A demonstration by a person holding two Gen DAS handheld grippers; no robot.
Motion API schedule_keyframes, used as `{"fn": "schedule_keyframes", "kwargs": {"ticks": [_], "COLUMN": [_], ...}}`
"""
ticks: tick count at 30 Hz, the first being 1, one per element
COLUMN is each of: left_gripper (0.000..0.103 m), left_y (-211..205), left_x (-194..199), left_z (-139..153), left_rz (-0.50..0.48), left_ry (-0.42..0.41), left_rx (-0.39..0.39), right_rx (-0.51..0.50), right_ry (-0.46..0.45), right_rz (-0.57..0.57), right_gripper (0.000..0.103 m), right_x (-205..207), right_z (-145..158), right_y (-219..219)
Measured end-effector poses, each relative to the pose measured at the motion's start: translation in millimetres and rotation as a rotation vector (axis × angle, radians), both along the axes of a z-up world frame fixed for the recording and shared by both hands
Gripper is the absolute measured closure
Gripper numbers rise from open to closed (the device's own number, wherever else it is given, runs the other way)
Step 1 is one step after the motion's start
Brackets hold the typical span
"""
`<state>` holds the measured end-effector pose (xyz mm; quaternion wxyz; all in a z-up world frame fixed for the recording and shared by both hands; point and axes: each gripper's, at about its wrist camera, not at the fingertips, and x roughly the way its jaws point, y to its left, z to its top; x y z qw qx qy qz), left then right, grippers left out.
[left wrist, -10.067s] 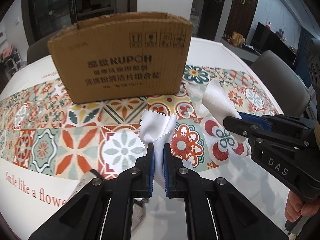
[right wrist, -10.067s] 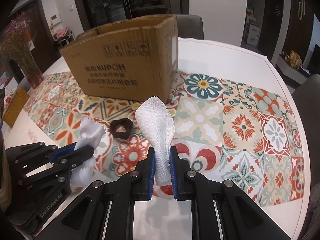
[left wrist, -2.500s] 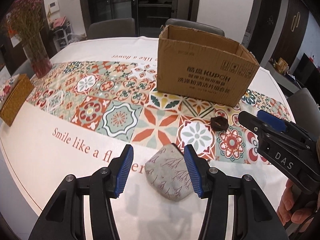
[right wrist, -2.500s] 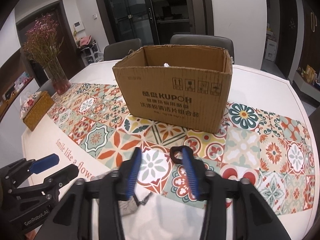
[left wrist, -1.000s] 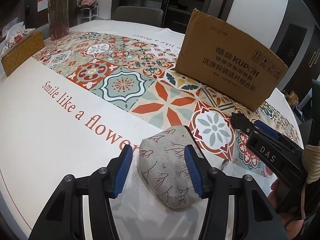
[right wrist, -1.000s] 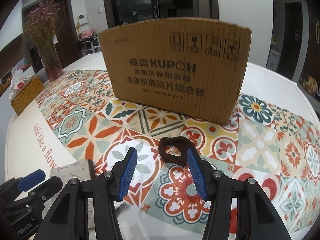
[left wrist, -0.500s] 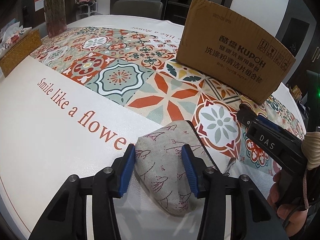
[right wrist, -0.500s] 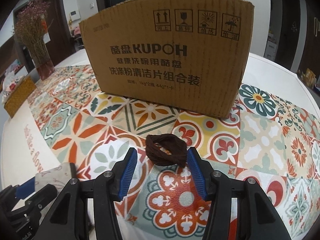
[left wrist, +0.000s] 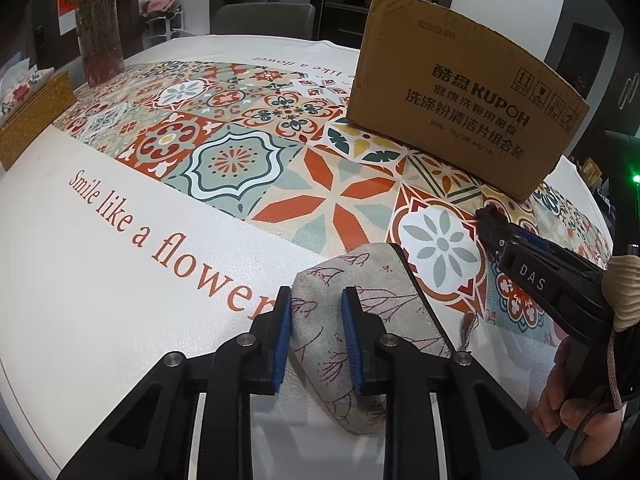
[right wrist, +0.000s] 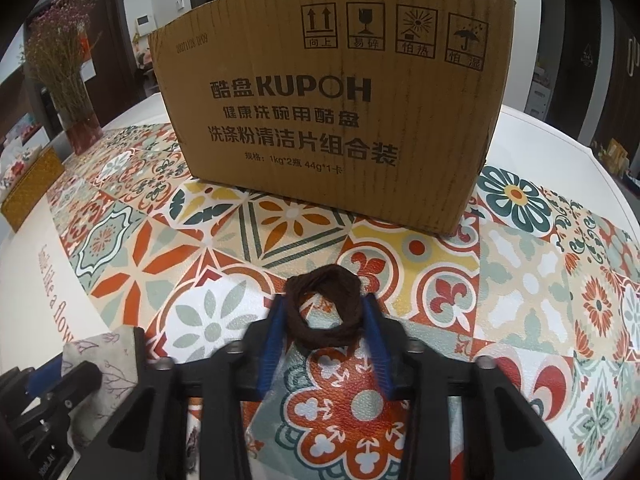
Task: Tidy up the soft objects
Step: 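Grasp grey floral pouch with left tool while right tool grasps brown hair tie, then carry pouch with left tool while right tool carries hair tie over the box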
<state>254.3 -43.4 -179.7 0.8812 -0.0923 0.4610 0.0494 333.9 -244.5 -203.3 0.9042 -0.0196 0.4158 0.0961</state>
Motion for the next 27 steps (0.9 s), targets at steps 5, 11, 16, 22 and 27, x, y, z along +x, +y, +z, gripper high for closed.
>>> {"fn": "schedule_keyframes", "kwargs": {"ticks": [5,11,16,22,27], "left_gripper": [0.085,0.089,0.09,0.091,0.091], "left_y": [1.0,-0.5,-3.2,-5.8,-7.8], "left_x": [0.8,-1.3,-6.9,-11.0,-18.1], "left_z": [0.7,6.9,19.2,31.9,43.5], "left_rz": [-0.018,-0.046,-0.072,-0.099,-0.121], "left_ry": [-0.007,-0.039,-0.091,-0.119,-0.147], "left_rx": [0.005,0.034,0.056,0.06,0.056], "right_rx": [0.0,0.018,0.038,0.059,0.07], "right_ry": [0.004,0.003,-0.003,-0.012,-0.035], "right_rz": [0.004,-0.017,-0.032,-0.055,-0.075], "right_gripper": [0.087,0.089,0.089,0.089,0.089], "right_x": [-0.8,-8.4,-20.8,-36.9,-52.8], "right_z": [-0.8,4.2,13.3,26.8,41.6], "right_y": [3.6,2.0,-0.4,-6.2,-9.3]}}
